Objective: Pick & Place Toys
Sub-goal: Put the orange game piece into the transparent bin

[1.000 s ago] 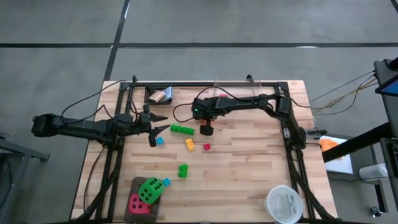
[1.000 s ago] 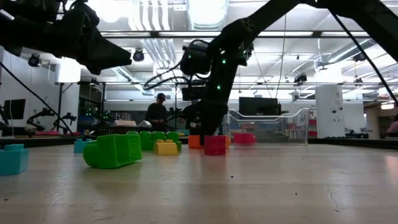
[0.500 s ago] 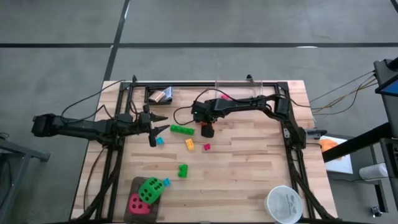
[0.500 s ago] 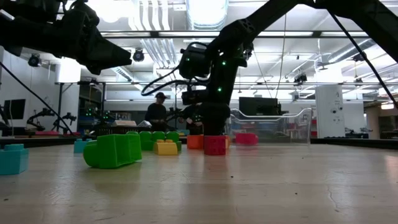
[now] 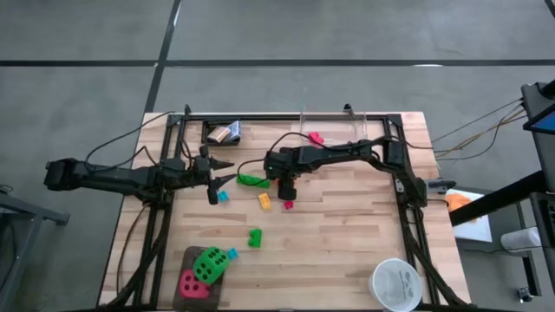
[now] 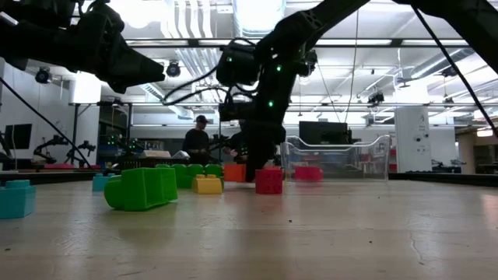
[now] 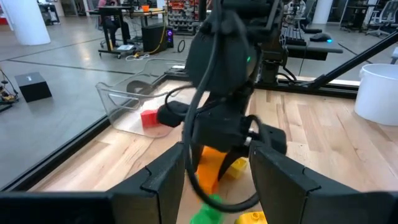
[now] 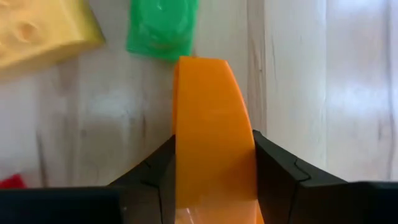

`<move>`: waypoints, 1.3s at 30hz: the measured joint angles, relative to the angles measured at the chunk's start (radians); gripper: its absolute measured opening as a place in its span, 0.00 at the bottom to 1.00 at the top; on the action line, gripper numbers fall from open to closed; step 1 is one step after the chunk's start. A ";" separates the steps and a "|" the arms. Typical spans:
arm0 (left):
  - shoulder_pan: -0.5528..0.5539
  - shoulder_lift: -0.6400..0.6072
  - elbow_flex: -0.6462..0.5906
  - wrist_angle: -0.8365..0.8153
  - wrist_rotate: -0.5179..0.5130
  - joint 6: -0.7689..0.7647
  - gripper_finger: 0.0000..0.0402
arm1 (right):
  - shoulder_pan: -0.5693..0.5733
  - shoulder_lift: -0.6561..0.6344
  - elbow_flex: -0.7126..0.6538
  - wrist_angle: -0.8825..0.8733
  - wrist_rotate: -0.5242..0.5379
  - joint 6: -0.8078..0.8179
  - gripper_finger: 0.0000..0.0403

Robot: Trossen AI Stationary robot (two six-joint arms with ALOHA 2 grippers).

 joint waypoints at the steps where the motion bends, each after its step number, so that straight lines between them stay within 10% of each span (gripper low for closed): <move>1: 0.000 0.000 0.000 0.000 0.000 0.000 0.44 | 0.003 -0.007 0.000 0.001 0.000 -0.002 0.37; 13: 0.000 0.000 0.000 -0.014 0.000 -0.001 0.44 | 0.045 -0.098 -0.031 0.192 -0.020 -0.030 0.37; 27: -0.002 -0.001 0.000 -0.028 0.008 -0.002 0.44 | 0.064 -0.167 -0.551 1.115 -0.318 0.002 0.37; 39: -0.002 0.000 0.000 -0.025 0.008 -0.008 0.44 | 0.030 -0.477 -0.803 1.267 -0.055 -0.006 0.37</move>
